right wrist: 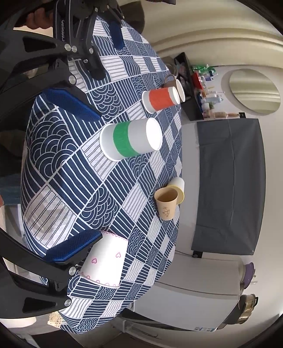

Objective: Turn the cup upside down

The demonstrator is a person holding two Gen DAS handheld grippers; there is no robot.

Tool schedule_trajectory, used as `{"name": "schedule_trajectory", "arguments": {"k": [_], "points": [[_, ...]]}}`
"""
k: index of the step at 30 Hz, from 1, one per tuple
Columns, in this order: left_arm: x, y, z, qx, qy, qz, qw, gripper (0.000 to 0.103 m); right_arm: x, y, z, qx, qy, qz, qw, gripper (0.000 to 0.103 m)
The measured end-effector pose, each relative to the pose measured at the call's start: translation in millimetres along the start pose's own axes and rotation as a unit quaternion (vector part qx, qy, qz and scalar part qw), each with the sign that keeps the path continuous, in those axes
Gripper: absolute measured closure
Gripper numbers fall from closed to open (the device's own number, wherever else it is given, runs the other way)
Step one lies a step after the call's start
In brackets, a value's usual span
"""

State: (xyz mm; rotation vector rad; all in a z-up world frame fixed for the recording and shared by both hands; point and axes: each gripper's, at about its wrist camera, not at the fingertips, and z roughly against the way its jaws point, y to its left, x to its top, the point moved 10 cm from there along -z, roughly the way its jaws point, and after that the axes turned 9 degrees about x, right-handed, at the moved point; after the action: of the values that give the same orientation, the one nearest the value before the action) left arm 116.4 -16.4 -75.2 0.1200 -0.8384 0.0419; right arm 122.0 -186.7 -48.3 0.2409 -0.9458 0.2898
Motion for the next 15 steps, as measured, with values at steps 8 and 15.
{"name": "schedule_trajectory", "arguments": {"k": [8, 15], "points": [[-1.3, 0.3, -2.1, -0.002, 0.004, 0.0, 1.0, 0.006, -2.2, 0.0, -2.7, -0.001, 0.005, -0.001, 1.0, 0.008], [-1.0, -0.4, -1.6, -0.005, 0.003, 0.0, 1.0, 0.006, -2.5, 0.1, -4.3, -0.001, 0.007, 0.0, 1.0, 0.008]]}}
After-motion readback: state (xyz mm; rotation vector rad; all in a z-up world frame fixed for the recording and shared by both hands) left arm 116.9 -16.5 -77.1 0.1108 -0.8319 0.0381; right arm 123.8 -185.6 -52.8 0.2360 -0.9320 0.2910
